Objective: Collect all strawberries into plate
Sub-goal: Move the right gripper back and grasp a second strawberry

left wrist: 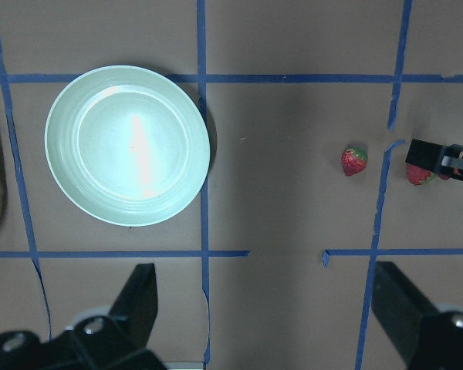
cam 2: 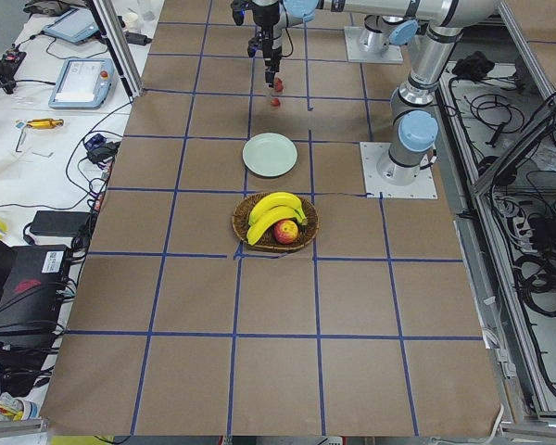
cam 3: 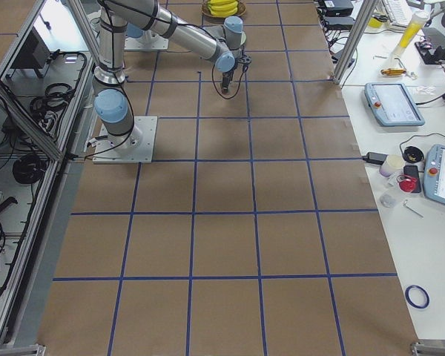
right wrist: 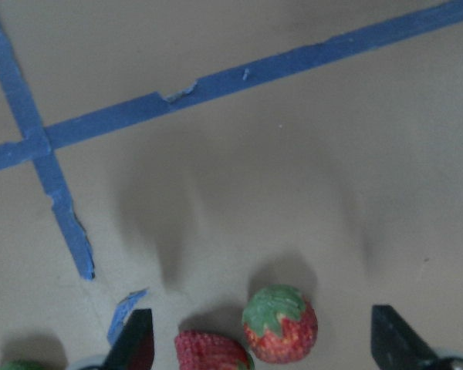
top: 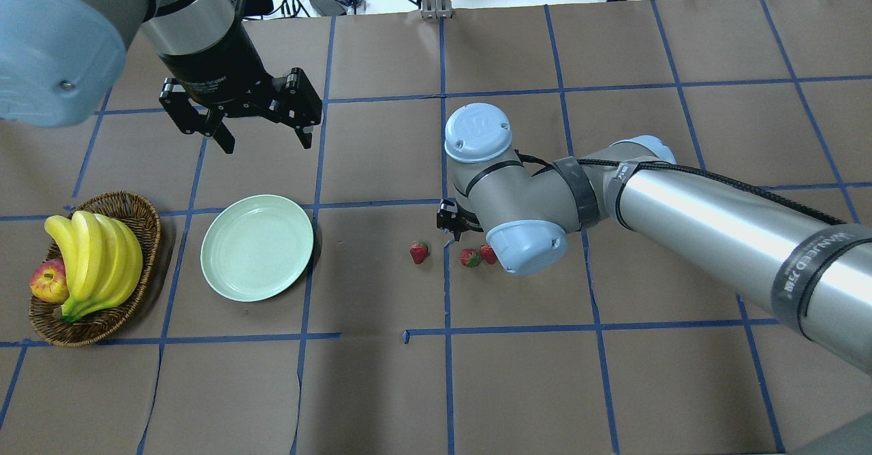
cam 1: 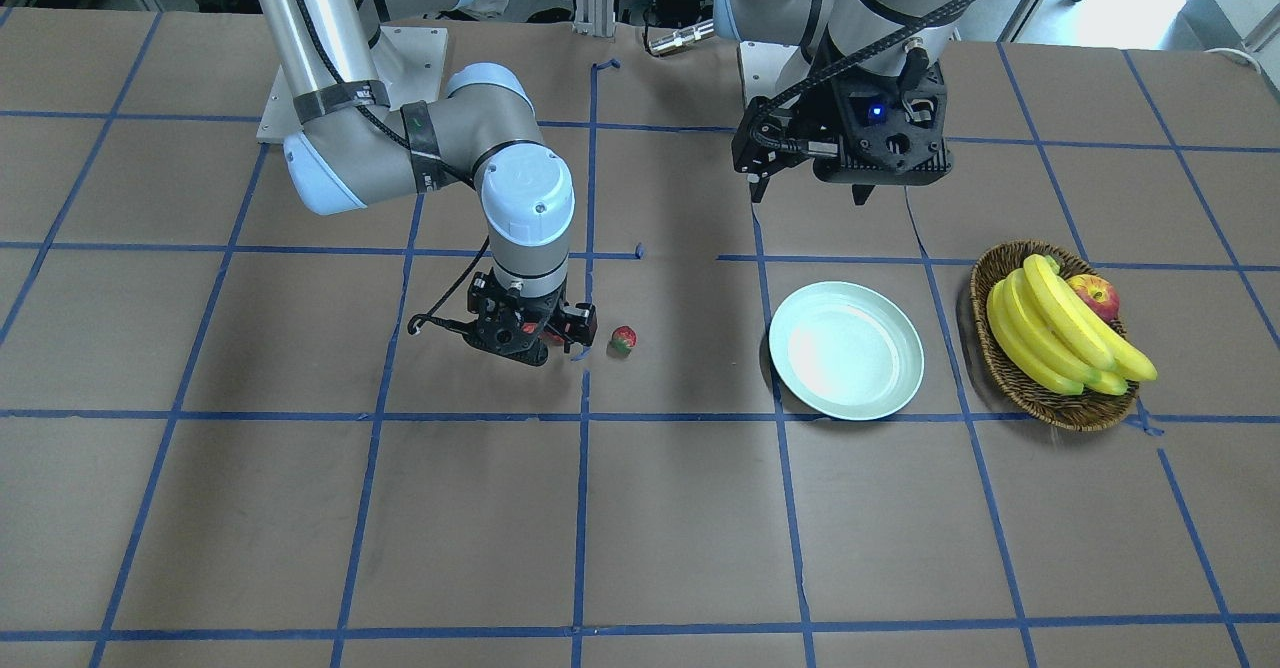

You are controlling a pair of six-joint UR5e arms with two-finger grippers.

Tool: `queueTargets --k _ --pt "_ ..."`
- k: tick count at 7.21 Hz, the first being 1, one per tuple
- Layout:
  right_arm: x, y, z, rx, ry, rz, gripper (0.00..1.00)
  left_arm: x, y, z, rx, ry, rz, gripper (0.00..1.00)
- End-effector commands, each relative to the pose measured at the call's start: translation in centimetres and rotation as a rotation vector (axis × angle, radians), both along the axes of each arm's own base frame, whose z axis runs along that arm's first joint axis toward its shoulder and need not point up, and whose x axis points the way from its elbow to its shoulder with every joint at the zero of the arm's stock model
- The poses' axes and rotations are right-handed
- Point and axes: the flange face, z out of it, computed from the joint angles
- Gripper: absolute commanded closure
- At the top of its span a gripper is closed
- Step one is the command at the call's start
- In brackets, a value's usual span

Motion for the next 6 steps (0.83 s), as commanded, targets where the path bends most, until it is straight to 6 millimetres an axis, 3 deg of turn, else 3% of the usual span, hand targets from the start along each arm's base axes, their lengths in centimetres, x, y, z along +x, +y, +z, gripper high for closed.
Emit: queueTargets --k 1,2,3,4,6 --pt "-0.7 1.0 -0.4 -0.008 0.032 -0.26 0.01 0.0 0.0 0.0 0.0 0.001 0.0 0.0" --pt "-1.1 1.8 -0.6 -0.003 0.038 -0.302 0.03 0.0 0.0 0.0 0.0 0.001 0.0 0.0" --pt "-1.3 2.2 -1.1 -0.008 0.037 -0.318 0.16 0.0 0.0 0.0 0.0 0.001 0.0 0.0" --pt "-1.3 2.2 -1.1 -0.024 0.03 -0.336 0.54 0.0 -0.1 -0.2 0.003 0.001 0.0 0.0" --pt "-1.2 2.1 -1.1 -0.025 0.026 -0.337 0.83 0.0 -0.1 -0.2 0.003 0.001 0.0 0.0"
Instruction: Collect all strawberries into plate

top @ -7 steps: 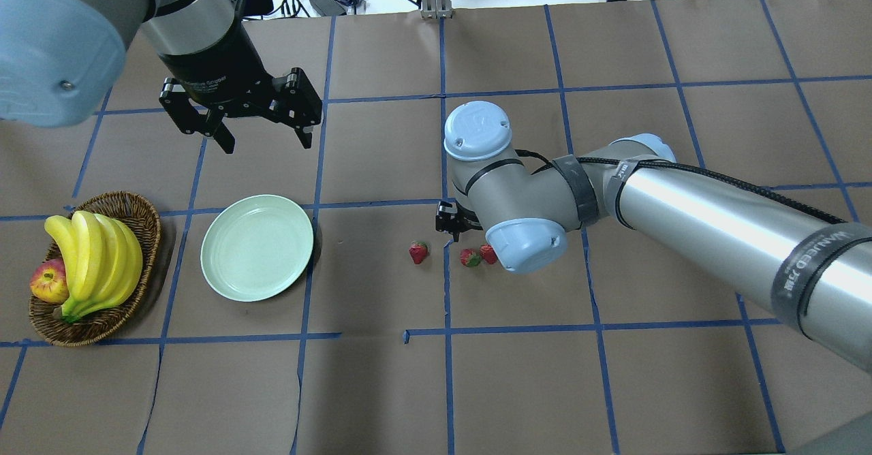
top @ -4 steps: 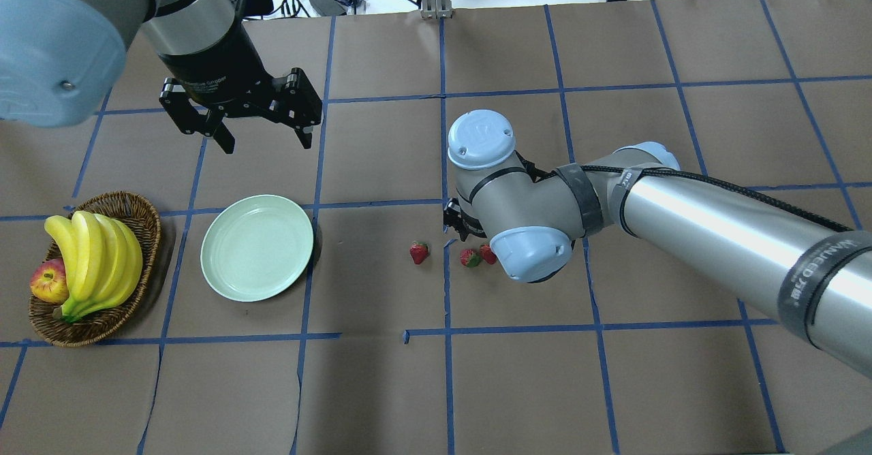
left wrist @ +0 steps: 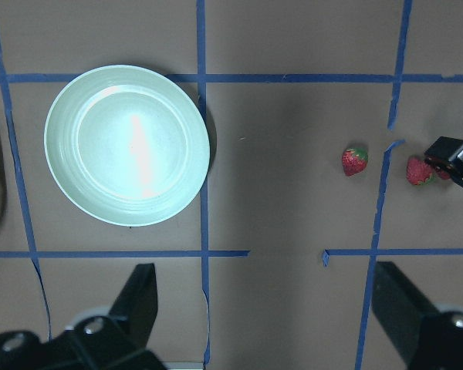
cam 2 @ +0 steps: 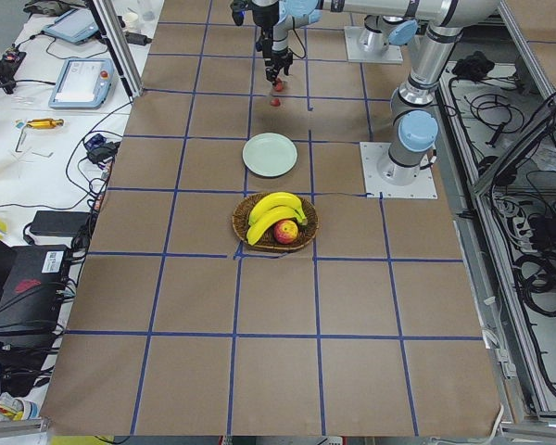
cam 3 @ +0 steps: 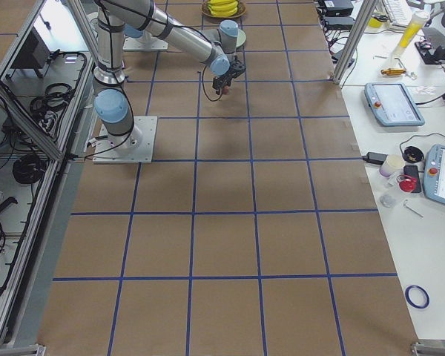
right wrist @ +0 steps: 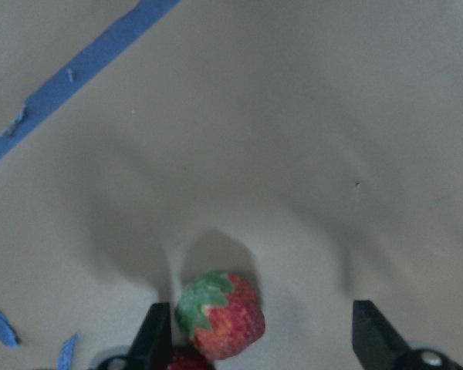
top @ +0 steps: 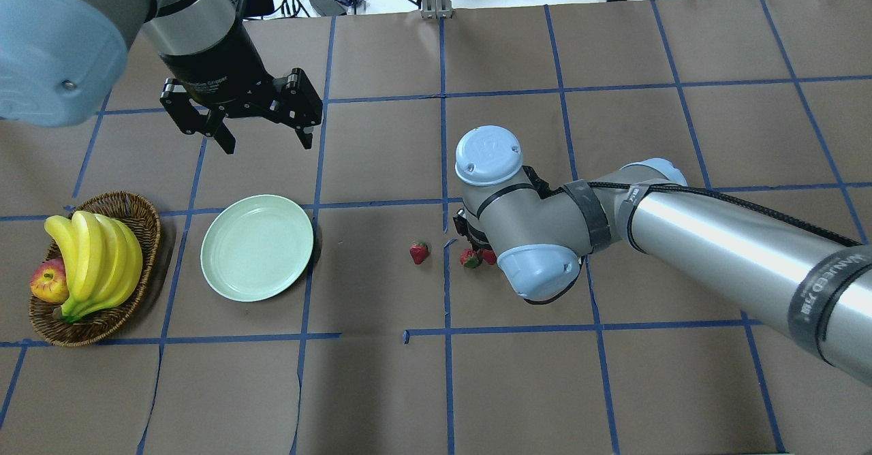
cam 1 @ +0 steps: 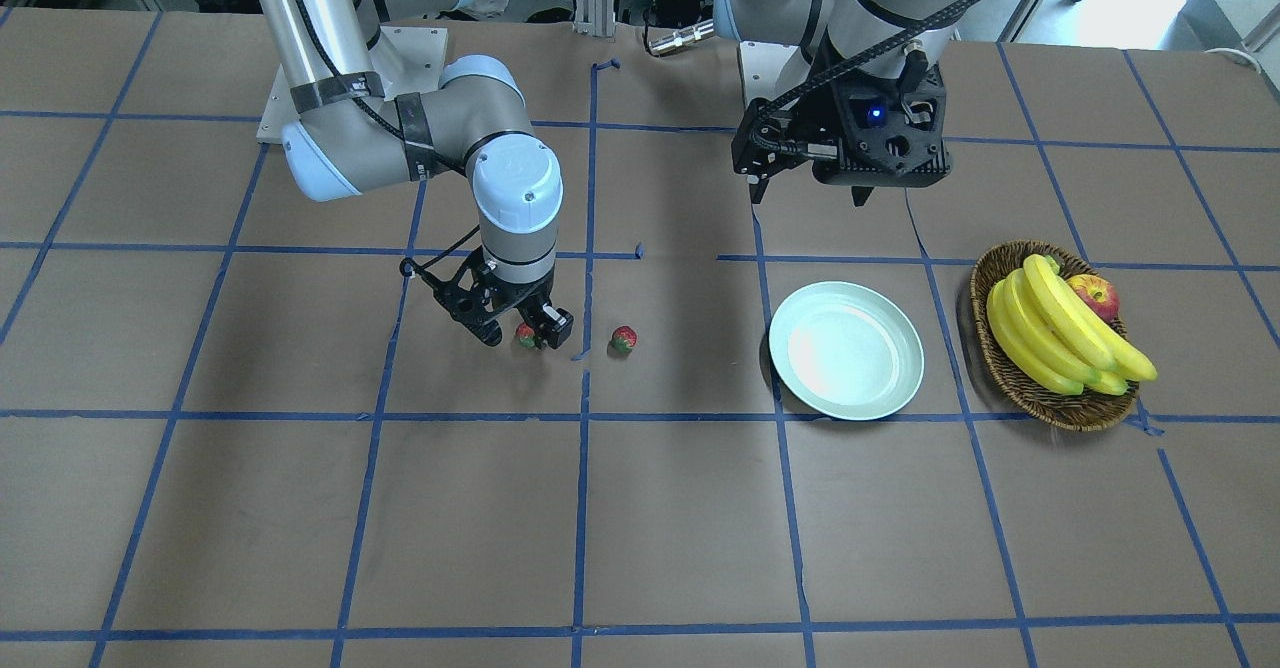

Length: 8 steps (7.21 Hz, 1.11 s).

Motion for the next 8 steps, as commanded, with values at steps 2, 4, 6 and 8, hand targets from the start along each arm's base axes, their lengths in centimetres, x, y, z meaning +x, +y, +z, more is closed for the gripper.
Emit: queueTargets --k 2,4,6,8 --pt "0.1 -0.5 0.6 -0.027 0.004 0.005 0.99 0.0 0.1 0.1 -0.003 -0.001 0.0 0.0" --pt "1.4 -4.2 5.1 -0.115 -0.024 0.088 1.0 0.0 0.1 0.1 -0.003 -0.001 0.0 0.0" --pt "5.8 -4.6 8.9 -0.164 -0.123 0.331 1.0 0.0 0.2 0.3 -0.006 -0.002 -0.002 0.0" --pt "12.1 0.0 7.0 -0.118 -0.186 0.444 0.99 0.0 0.2 0.4 -0.009 -0.002 -0.002 0.0"
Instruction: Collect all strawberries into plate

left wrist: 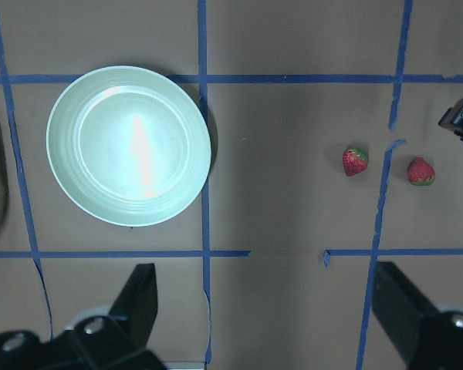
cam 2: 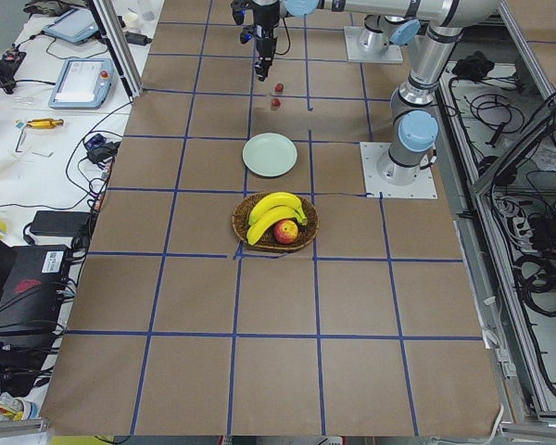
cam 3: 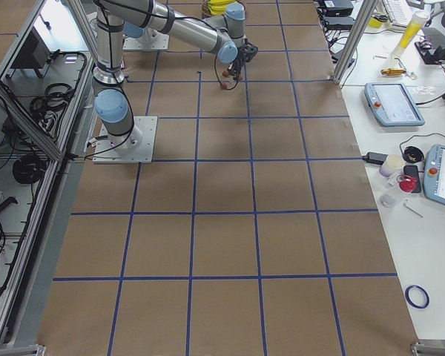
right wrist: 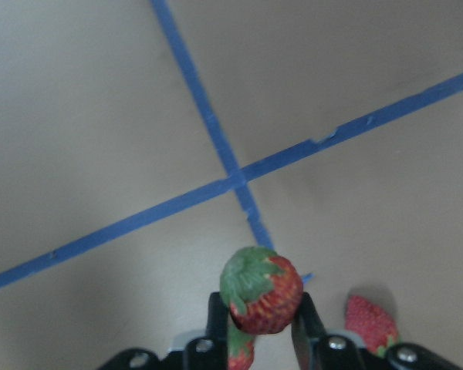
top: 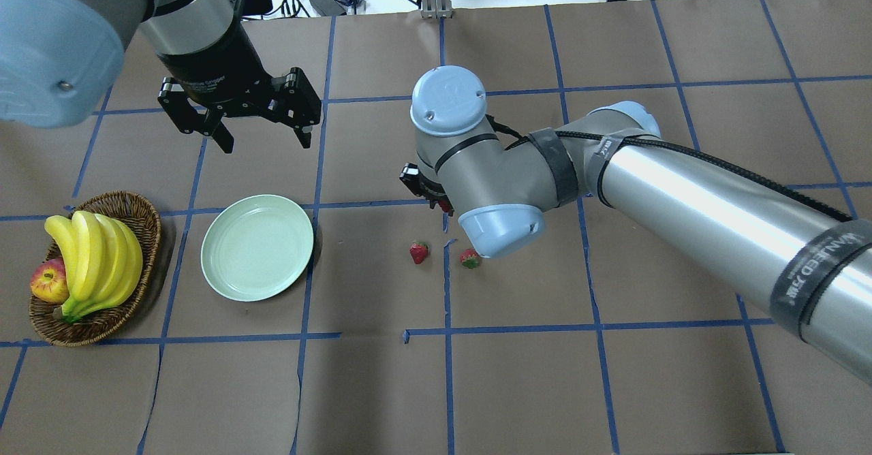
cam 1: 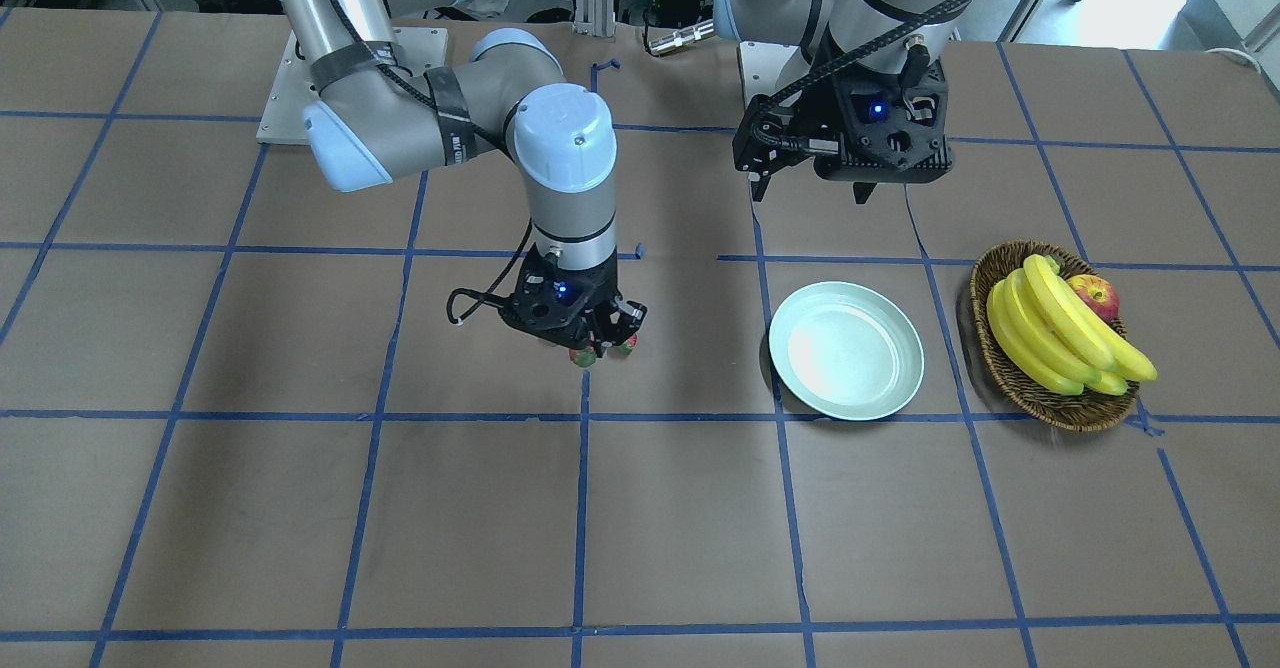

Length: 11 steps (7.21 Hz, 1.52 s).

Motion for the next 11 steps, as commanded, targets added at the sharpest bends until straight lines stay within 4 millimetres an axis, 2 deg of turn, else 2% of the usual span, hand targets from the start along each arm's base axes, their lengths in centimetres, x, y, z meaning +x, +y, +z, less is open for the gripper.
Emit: queueTargets --k 1,2,3,4,5,6,7,8,9,10,11 --pt "5.4 4.2 -3.0 0.053 -0.005 0.12 0.97 0.0 0.1 0.2 -0.004 -0.001 0.0 0.0" --pt "5.9 4.7 -5.7 0.092 0.015 0.127 0.89 0.0 0.1 0.2 -0.004 0.0 0.0 0.0" --pt "6.3 4.7 -6.0 0.087 0.01 0.131 0.62 0.0 0.1 0.2 -0.004 0.0 0.0 0.0" --pt "6.2 5.0 -6.3 0.092 0.015 0.134 0.01 0.0 0.1 0.2 -0.004 0.0 -0.002 0.0" --pt "6.3 4.7 -4.8 0.07 0.008 0.137 0.0 0.0 0.1 0.3 -0.005 -0.001 0.0 0.0" --pt "5.2 4.4 -2.3 0.032 0.005 0.131 0.0 0.0 0.2 0.3 -0.007 -0.001 -0.002 0.0" --pt "2.3 3.8 -0.9 0.047 0.07 0.197 0.0 0.0 0.2 0.3 -0.007 -0.001 -0.002 0.0" --pt "-0.8 2.6 -1.0 0.095 0.141 0.236 0.0 0.0 0.2 0.3 -0.007 -0.001 -0.002 0.0" --pt "-2.3 1.9 -1.5 0.113 0.148 0.232 0.0 0.0 0.2 0.3 -0.007 -0.001 -0.002 0.0" --pt "-3.4 3.0 -3.6 0.148 0.158 0.278 0.0 0.0 0.2 0.3 -0.005 -0.001 -0.002 0.0" --pt "-4.1 3.9 -5.7 0.12 0.149 0.277 0.07 0.0 0.2 0.3 -0.005 -0.001 -0.002 0.0"
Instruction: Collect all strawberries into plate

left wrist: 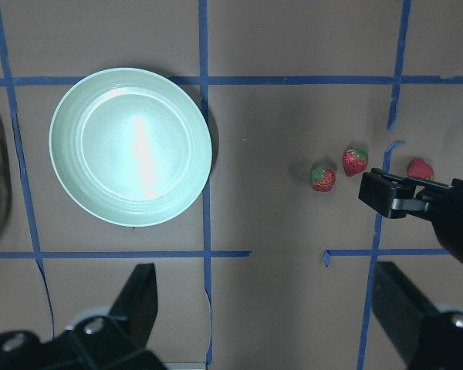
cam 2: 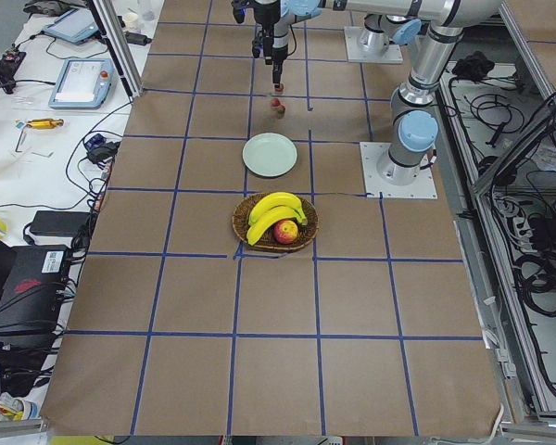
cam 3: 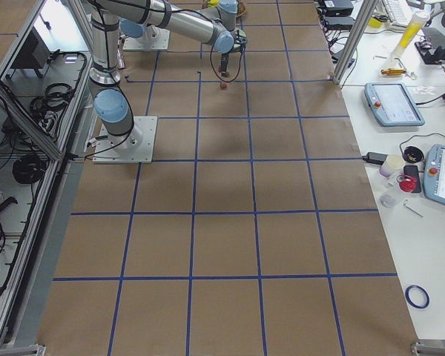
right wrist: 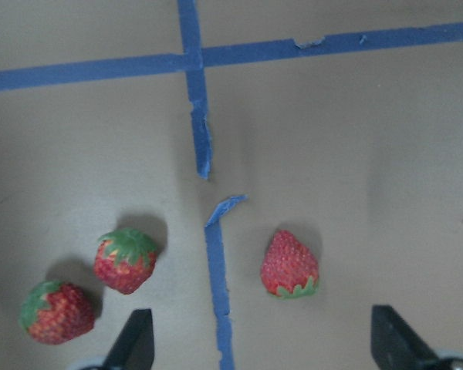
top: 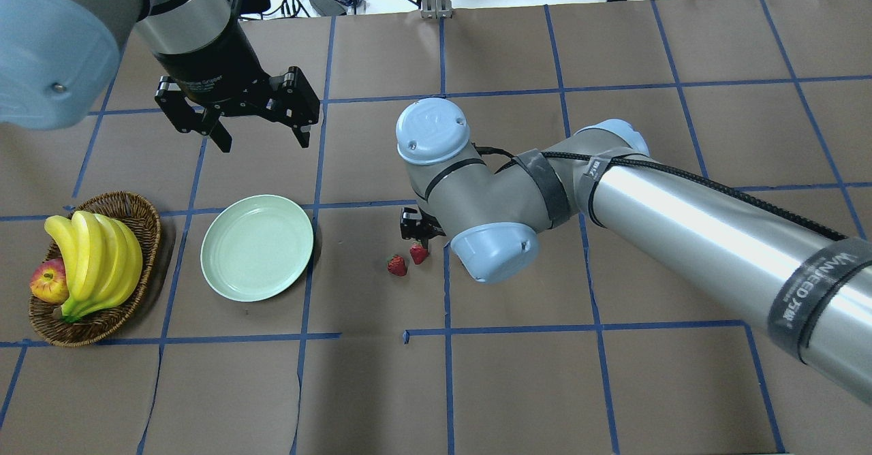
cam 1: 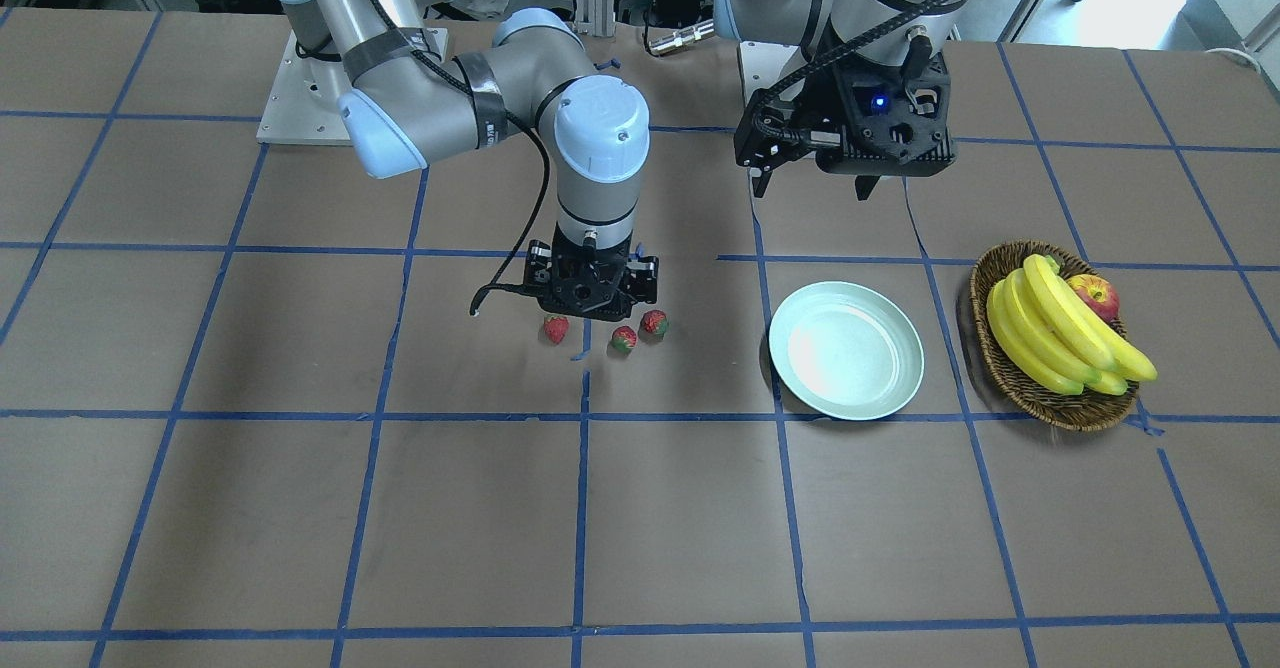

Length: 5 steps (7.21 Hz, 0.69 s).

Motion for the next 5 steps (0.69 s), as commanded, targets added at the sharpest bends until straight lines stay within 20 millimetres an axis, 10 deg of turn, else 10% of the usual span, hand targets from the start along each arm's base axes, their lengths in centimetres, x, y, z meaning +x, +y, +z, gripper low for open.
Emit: queueTargets --k 1,3,5 --pt "-1.94 1.69 -3.4 -0.019 -0.01 0.008 0.07 0.0 0.0 -0.03 0.001 0.0 0.0 0.0" --pt "-1.81 1.15 -3.08 -0.041 -0.027 0.003 0.71 0.0 0.0 -0.03 0.001 0.0 0.0 0.0" --pt "-1.82 1.16 -3.43 -0.041 -0.027 0.003 0.88 0.0 0.0 -0.03 0.001 0.0 -0.002 0.0"
